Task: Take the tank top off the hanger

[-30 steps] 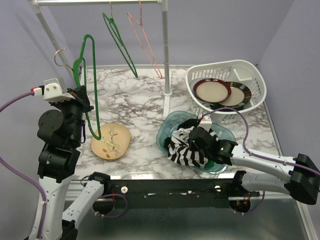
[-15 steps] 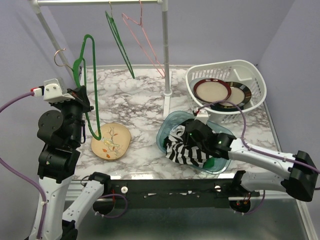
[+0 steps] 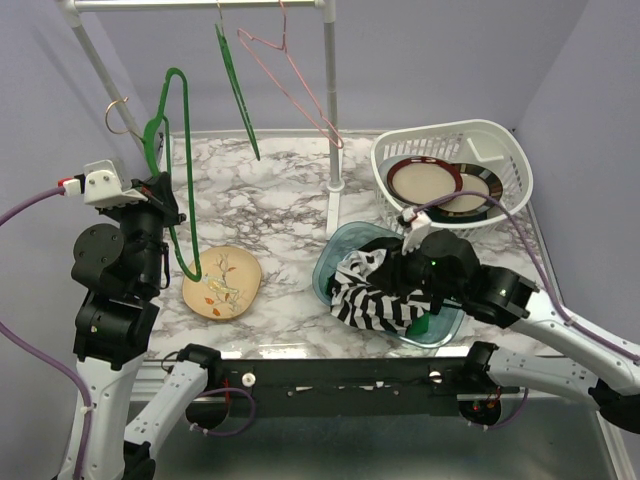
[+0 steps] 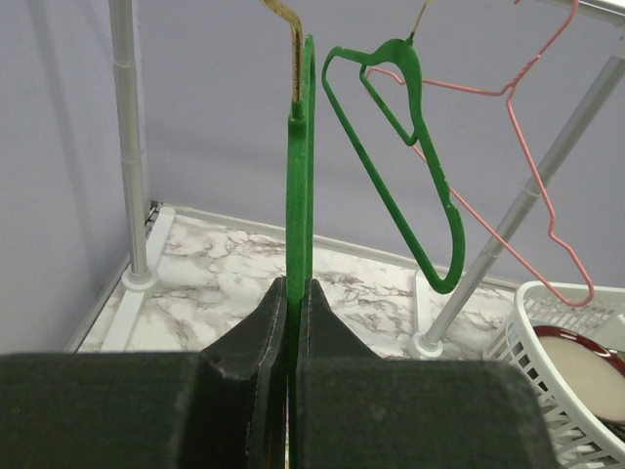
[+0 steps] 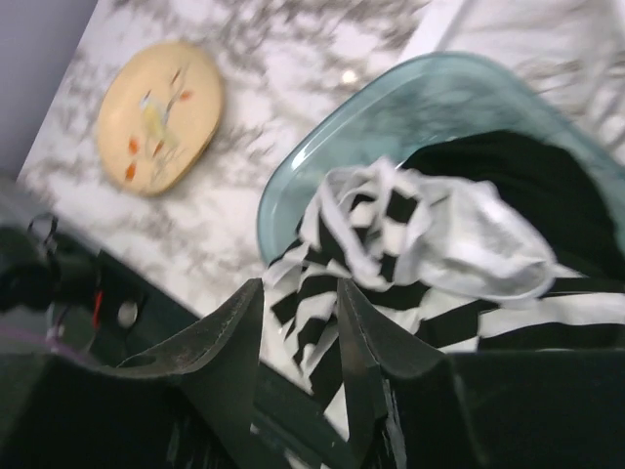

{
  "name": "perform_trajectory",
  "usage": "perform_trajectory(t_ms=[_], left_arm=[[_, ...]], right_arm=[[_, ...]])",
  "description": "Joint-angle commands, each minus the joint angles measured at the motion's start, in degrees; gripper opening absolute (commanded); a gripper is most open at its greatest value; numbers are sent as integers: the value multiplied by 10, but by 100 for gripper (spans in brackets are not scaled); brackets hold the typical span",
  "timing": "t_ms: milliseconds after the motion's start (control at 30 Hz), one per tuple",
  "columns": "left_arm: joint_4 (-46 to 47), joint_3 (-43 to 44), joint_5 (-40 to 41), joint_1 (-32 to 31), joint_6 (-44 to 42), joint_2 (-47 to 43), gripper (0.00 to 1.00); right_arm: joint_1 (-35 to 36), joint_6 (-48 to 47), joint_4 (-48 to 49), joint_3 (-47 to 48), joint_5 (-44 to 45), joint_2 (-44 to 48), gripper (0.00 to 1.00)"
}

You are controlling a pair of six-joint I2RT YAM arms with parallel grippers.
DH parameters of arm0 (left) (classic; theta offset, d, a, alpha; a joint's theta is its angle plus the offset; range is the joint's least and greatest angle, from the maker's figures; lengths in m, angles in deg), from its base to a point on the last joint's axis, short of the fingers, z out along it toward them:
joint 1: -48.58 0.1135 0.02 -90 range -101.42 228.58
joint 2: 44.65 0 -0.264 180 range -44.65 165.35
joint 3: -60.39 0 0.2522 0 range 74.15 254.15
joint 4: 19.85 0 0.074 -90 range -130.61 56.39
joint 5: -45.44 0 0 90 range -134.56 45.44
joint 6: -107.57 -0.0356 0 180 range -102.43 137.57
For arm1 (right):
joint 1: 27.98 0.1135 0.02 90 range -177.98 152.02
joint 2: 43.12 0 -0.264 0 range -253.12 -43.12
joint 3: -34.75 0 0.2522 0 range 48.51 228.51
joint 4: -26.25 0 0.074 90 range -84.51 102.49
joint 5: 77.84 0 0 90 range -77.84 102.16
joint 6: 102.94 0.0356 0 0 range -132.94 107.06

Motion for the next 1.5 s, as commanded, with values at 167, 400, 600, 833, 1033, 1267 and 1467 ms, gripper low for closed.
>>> perform_trajectory(t_ms=[167, 400, 600, 833, 1033, 1267, 1467], left_arm=[[19, 11, 0, 0, -12, -2, 0], [24, 5, -1, 0, -17, 9, 0], [-5, 58, 22, 0, -67, 68, 0], [-47, 123, 50, 0, -86, 133, 0], [-108, 199, 76, 0, -85, 175, 0], [-167, 269, 94, 4, -99, 227, 0], [-226, 347, 52, 21, -113, 310, 0]], right_arm=[[0, 4, 74, -121, -193, -65, 9], [-1, -3, 38, -107, 104, -123, 5], [-1, 29, 140, -185, 126, -163, 5], [-1, 34, 188, -205, 130, -228, 5], [-1, 23, 144, -165, 133, -156, 18], [-1, 4, 57, -112, 71, -22, 67], [0, -4, 67, -103, 28, 68, 100]])
